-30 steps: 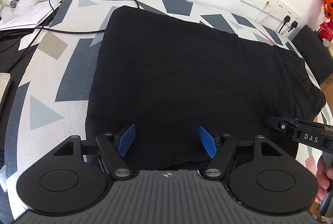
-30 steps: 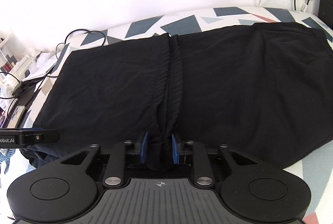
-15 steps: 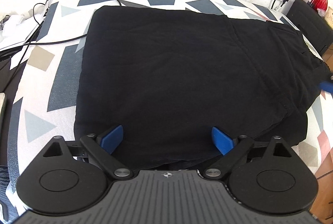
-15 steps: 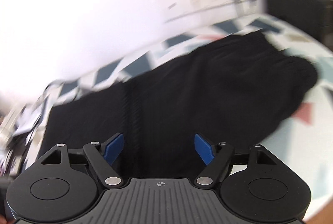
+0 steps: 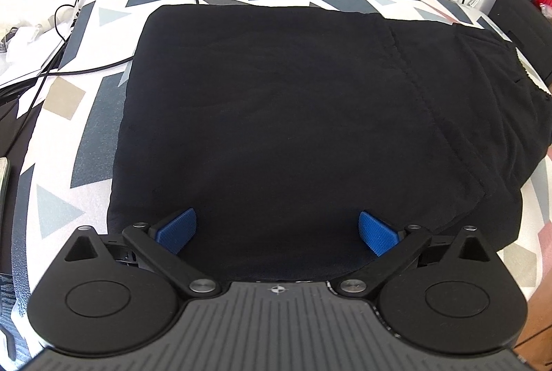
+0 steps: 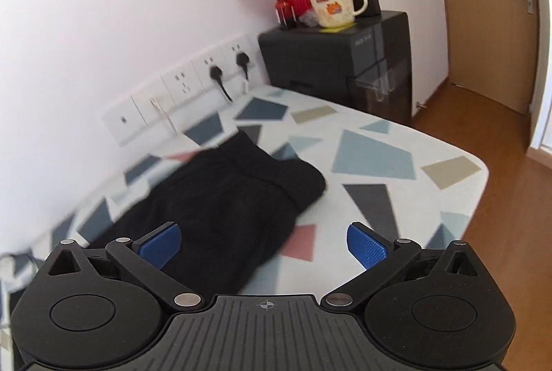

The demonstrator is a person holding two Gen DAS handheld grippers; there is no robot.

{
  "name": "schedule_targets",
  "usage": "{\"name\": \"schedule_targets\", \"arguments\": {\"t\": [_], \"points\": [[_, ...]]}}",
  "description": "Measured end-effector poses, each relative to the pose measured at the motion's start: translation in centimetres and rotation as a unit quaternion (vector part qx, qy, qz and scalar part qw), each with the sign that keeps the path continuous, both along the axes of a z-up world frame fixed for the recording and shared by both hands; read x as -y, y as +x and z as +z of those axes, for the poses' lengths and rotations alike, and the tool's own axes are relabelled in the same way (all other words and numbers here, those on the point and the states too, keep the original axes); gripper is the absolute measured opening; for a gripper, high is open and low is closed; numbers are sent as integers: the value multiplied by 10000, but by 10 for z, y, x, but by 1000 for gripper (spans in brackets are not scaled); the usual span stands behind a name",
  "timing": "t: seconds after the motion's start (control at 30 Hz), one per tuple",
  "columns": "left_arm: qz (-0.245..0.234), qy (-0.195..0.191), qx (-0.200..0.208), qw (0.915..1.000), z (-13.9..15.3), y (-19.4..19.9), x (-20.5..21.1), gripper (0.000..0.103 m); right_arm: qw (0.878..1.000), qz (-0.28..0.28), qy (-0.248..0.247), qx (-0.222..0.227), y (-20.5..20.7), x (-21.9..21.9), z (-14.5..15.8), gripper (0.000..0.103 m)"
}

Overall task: Fold clothes
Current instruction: 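Open both grippers and move them back from the folded trousers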

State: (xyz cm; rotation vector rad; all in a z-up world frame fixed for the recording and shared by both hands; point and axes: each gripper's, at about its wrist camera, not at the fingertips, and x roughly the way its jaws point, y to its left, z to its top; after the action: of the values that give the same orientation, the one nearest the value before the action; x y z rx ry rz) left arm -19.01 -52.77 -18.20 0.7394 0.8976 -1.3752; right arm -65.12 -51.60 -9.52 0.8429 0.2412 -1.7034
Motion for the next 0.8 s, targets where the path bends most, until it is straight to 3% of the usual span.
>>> {"name": "schedule_targets", "arguments": {"t": [0.1, 0.17, 0.37, 0.57, 0.7, 0.8], "points": [[154, 66, -8, 9999, 2, -1, 3, 103, 9987, 388, 204, -276, -10, 5, -13, 102], [295, 86, 2, 9995, 3, -2, 5, 102, 9983, 508, 184, -217, -18, 7, -15, 102], [547, 4, 274, 9981, 10, -21, 4, 102, 9932, 252, 17, 1139, -83, 20, -32, 102], [717, 34, 446, 9964, 13, -47, 12, 102, 9759, 167, 3, 2174, -115, 57, -63, 100], [765, -22, 649, 9950, 11, -64, 22, 102, 9620, 611, 240, 2650, -108, 99, -72, 88], [850, 41, 606, 9945, 8, -72, 32, 102, 9614, 830, 299, 2607, -97, 127, -67, 87]]}}
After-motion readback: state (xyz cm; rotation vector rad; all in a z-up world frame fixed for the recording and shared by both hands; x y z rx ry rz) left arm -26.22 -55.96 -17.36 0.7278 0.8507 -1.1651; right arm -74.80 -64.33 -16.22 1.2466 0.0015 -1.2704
